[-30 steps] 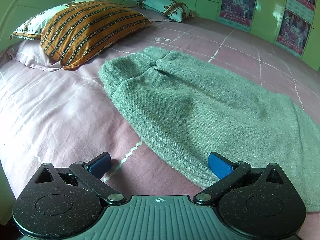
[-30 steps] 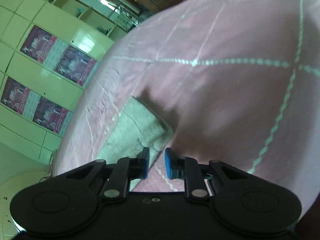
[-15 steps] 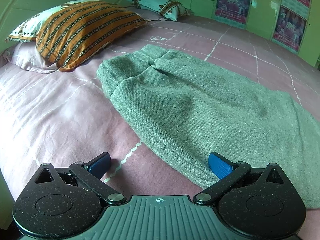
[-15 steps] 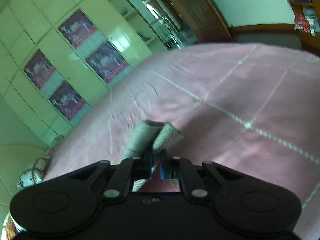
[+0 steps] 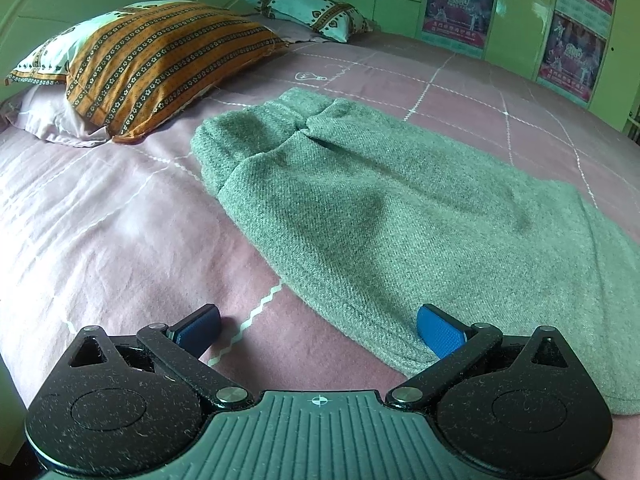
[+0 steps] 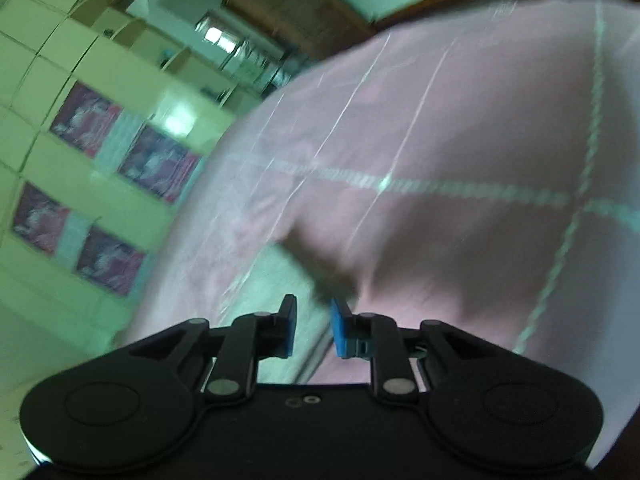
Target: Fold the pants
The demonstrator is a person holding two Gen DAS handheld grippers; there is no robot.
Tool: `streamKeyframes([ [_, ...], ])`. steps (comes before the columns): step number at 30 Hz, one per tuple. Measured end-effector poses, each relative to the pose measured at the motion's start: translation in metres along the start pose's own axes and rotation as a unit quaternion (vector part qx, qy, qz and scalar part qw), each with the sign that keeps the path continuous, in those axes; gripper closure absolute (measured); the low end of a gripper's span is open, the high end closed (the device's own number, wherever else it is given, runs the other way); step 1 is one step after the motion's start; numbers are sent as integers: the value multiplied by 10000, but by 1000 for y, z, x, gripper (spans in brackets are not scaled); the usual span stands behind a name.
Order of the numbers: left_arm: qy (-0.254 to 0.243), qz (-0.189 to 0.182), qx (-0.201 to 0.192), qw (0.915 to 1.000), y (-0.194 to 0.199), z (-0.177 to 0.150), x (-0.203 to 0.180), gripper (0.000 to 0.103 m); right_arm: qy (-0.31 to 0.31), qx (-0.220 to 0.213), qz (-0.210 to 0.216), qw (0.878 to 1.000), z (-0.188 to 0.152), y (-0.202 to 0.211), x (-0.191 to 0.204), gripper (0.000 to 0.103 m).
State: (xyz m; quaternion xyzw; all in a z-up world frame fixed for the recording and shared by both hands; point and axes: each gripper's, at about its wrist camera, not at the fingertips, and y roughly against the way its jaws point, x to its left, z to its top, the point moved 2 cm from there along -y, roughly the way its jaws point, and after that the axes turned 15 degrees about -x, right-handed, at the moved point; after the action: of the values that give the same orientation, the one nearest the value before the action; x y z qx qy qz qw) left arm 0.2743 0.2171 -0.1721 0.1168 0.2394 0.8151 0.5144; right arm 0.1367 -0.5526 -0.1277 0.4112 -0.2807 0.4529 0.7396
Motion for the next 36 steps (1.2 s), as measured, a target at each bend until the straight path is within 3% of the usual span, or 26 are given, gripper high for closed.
streamKeyframes([
  [4,12,-8,25,10000,1,1,1,0,-286,82,-208,9993,-8,-16,-2,94],
  [7,21,-4,-5,10000,1,0,1,0,111,32,-170,9998,-9,-20,9,101],
  [9,27,6,-15,10000,1,-1,0,0,401,67,-176,9990,-6,-25,19,100],
  [11,25,1,-18,10000,1,-1,0,0,475,217,-219,9984,-3,-28,23,93],
  [12,33,-9,-17,10000,1,-1,1,0,579,287,-206,9977,-2,-29,27,99],
  [14,32,-19,-26,10000,1,-2,1,0,889,190,146,9957,3,-21,45,102],
  [16,27,-25,-52,10000,2,-2,1,0,1126,-180,748,9907,12,-3,68,102],
  [18,39,-23,-80,10000,2,-3,1,0,1045,-416,1084,9877,19,6,73,102],
  [20,53,-13,-108,9999,3,-5,1,0,1027,-293,816,9909,16,-7,54,102],
  [22,61,-20,-109,9999,3,-5,1,0,657,486,58,9966,7,-36,19,98],
  [23,64,-33,-100,9999,3,-5,2,0,419,637,-6,9971,6,-39,8,98],
  [26,36,-57,-107,9999,2,-5,2,0,120,127,124,9998,12,-14,-2,90],
  [31,26,6,-104,9999,2,-5,-2,0,-389,330,76,9987,2,-16,-15,88],
  [36,33,-25,-93,9999,3,-4,0,0,-390,367,-117,9985,1,-14,-7,81],
])
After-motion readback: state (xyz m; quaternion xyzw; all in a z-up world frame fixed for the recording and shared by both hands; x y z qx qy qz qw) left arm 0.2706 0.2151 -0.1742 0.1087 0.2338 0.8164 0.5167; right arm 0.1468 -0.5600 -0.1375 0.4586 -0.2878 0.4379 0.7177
